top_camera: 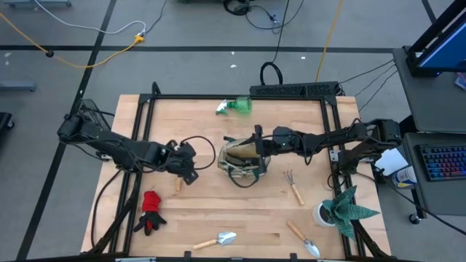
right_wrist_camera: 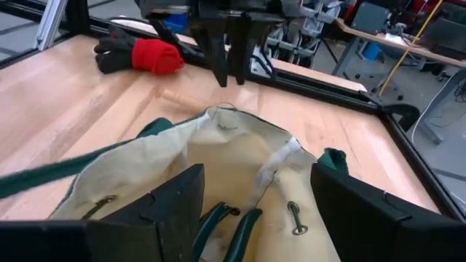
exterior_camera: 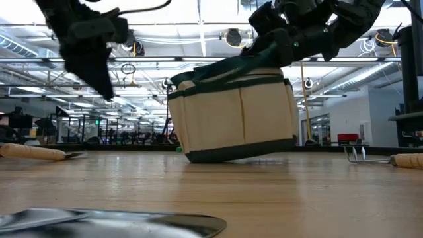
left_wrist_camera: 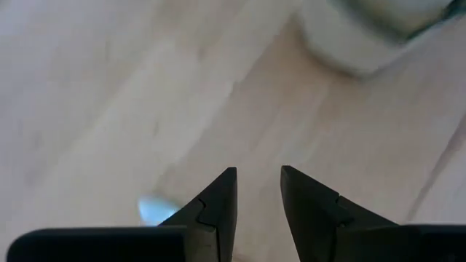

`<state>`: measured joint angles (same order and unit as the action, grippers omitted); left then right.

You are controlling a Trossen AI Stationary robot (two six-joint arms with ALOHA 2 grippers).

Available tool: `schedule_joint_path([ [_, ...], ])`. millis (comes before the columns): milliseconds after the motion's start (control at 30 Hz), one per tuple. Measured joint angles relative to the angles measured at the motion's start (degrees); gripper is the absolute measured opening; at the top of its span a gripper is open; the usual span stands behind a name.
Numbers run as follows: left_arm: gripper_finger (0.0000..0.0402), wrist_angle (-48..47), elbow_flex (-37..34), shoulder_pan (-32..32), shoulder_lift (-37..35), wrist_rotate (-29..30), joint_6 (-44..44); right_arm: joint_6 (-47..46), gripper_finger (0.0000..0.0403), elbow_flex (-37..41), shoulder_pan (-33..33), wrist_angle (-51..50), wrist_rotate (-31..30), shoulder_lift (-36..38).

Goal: Pick & Place Garden tools in Gardening bag
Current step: Adjust the brown gardening bag

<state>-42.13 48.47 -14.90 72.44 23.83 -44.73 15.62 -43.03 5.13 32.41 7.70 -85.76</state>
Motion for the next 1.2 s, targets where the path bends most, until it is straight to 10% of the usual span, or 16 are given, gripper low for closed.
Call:
schedule_joint_path([
  [500, 0.0113, 29.3, 0.0, 0.5, 0.5, -0.8, 51.5, 0.2, 0.0244, 0.0, 0.0, 0.1, -0.1, 0.0],
  [1200, 0.0088, 37.6, 0.0, 7.7, 10.6, -9.4, 56.7, 0.2, 0.0244, 0.0, 0.0, 0.3, -0.2, -0.1],
])
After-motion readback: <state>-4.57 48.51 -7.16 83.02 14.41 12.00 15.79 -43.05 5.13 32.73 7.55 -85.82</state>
